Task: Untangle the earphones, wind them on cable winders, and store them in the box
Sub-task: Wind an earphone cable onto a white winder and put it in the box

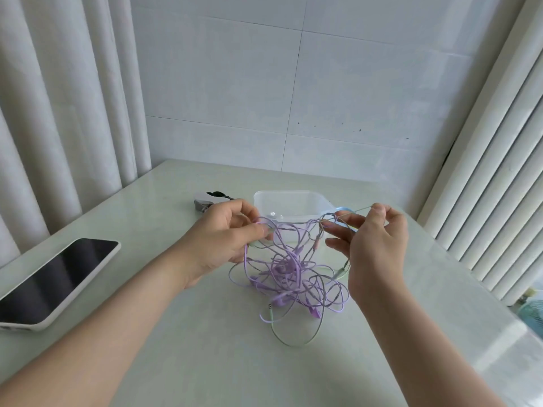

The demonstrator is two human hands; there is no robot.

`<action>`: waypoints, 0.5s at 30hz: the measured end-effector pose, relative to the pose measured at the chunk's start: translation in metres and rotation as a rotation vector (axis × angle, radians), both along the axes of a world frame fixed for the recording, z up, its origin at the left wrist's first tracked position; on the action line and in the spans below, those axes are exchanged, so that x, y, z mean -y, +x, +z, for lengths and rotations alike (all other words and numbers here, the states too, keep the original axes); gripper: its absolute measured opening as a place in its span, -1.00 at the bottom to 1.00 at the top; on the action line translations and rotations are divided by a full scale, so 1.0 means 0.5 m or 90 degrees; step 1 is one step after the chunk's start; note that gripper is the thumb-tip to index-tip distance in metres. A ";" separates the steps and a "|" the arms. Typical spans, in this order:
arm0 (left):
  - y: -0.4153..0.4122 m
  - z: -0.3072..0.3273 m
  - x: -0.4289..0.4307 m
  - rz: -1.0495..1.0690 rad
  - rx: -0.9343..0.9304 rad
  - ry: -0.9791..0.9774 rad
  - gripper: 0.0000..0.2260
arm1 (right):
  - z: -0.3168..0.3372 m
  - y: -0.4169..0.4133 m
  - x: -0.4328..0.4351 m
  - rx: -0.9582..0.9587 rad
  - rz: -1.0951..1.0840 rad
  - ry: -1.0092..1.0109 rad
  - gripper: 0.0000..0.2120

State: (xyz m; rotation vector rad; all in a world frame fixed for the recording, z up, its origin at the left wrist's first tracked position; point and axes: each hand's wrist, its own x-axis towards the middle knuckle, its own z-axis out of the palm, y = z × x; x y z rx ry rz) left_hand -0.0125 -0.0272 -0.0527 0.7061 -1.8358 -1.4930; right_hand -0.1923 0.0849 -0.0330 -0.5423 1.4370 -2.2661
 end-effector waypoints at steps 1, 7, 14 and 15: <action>-0.002 -0.001 0.002 0.011 0.001 0.008 -0.85 | 0.000 0.000 0.000 -0.002 0.006 0.002 -0.84; 0.000 -0.006 0.006 0.067 0.057 -0.053 -0.74 | -0.005 -0.008 0.001 -0.013 0.001 0.013 -0.83; -0.004 -0.022 0.026 0.184 0.049 -0.087 -0.54 | -0.006 -0.015 -0.002 0.012 -0.032 -0.014 -0.84; -0.002 -0.024 0.029 0.193 0.042 -0.097 -0.51 | -0.005 -0.015 -0.002 0.014 -0.025 -0.018 -0.84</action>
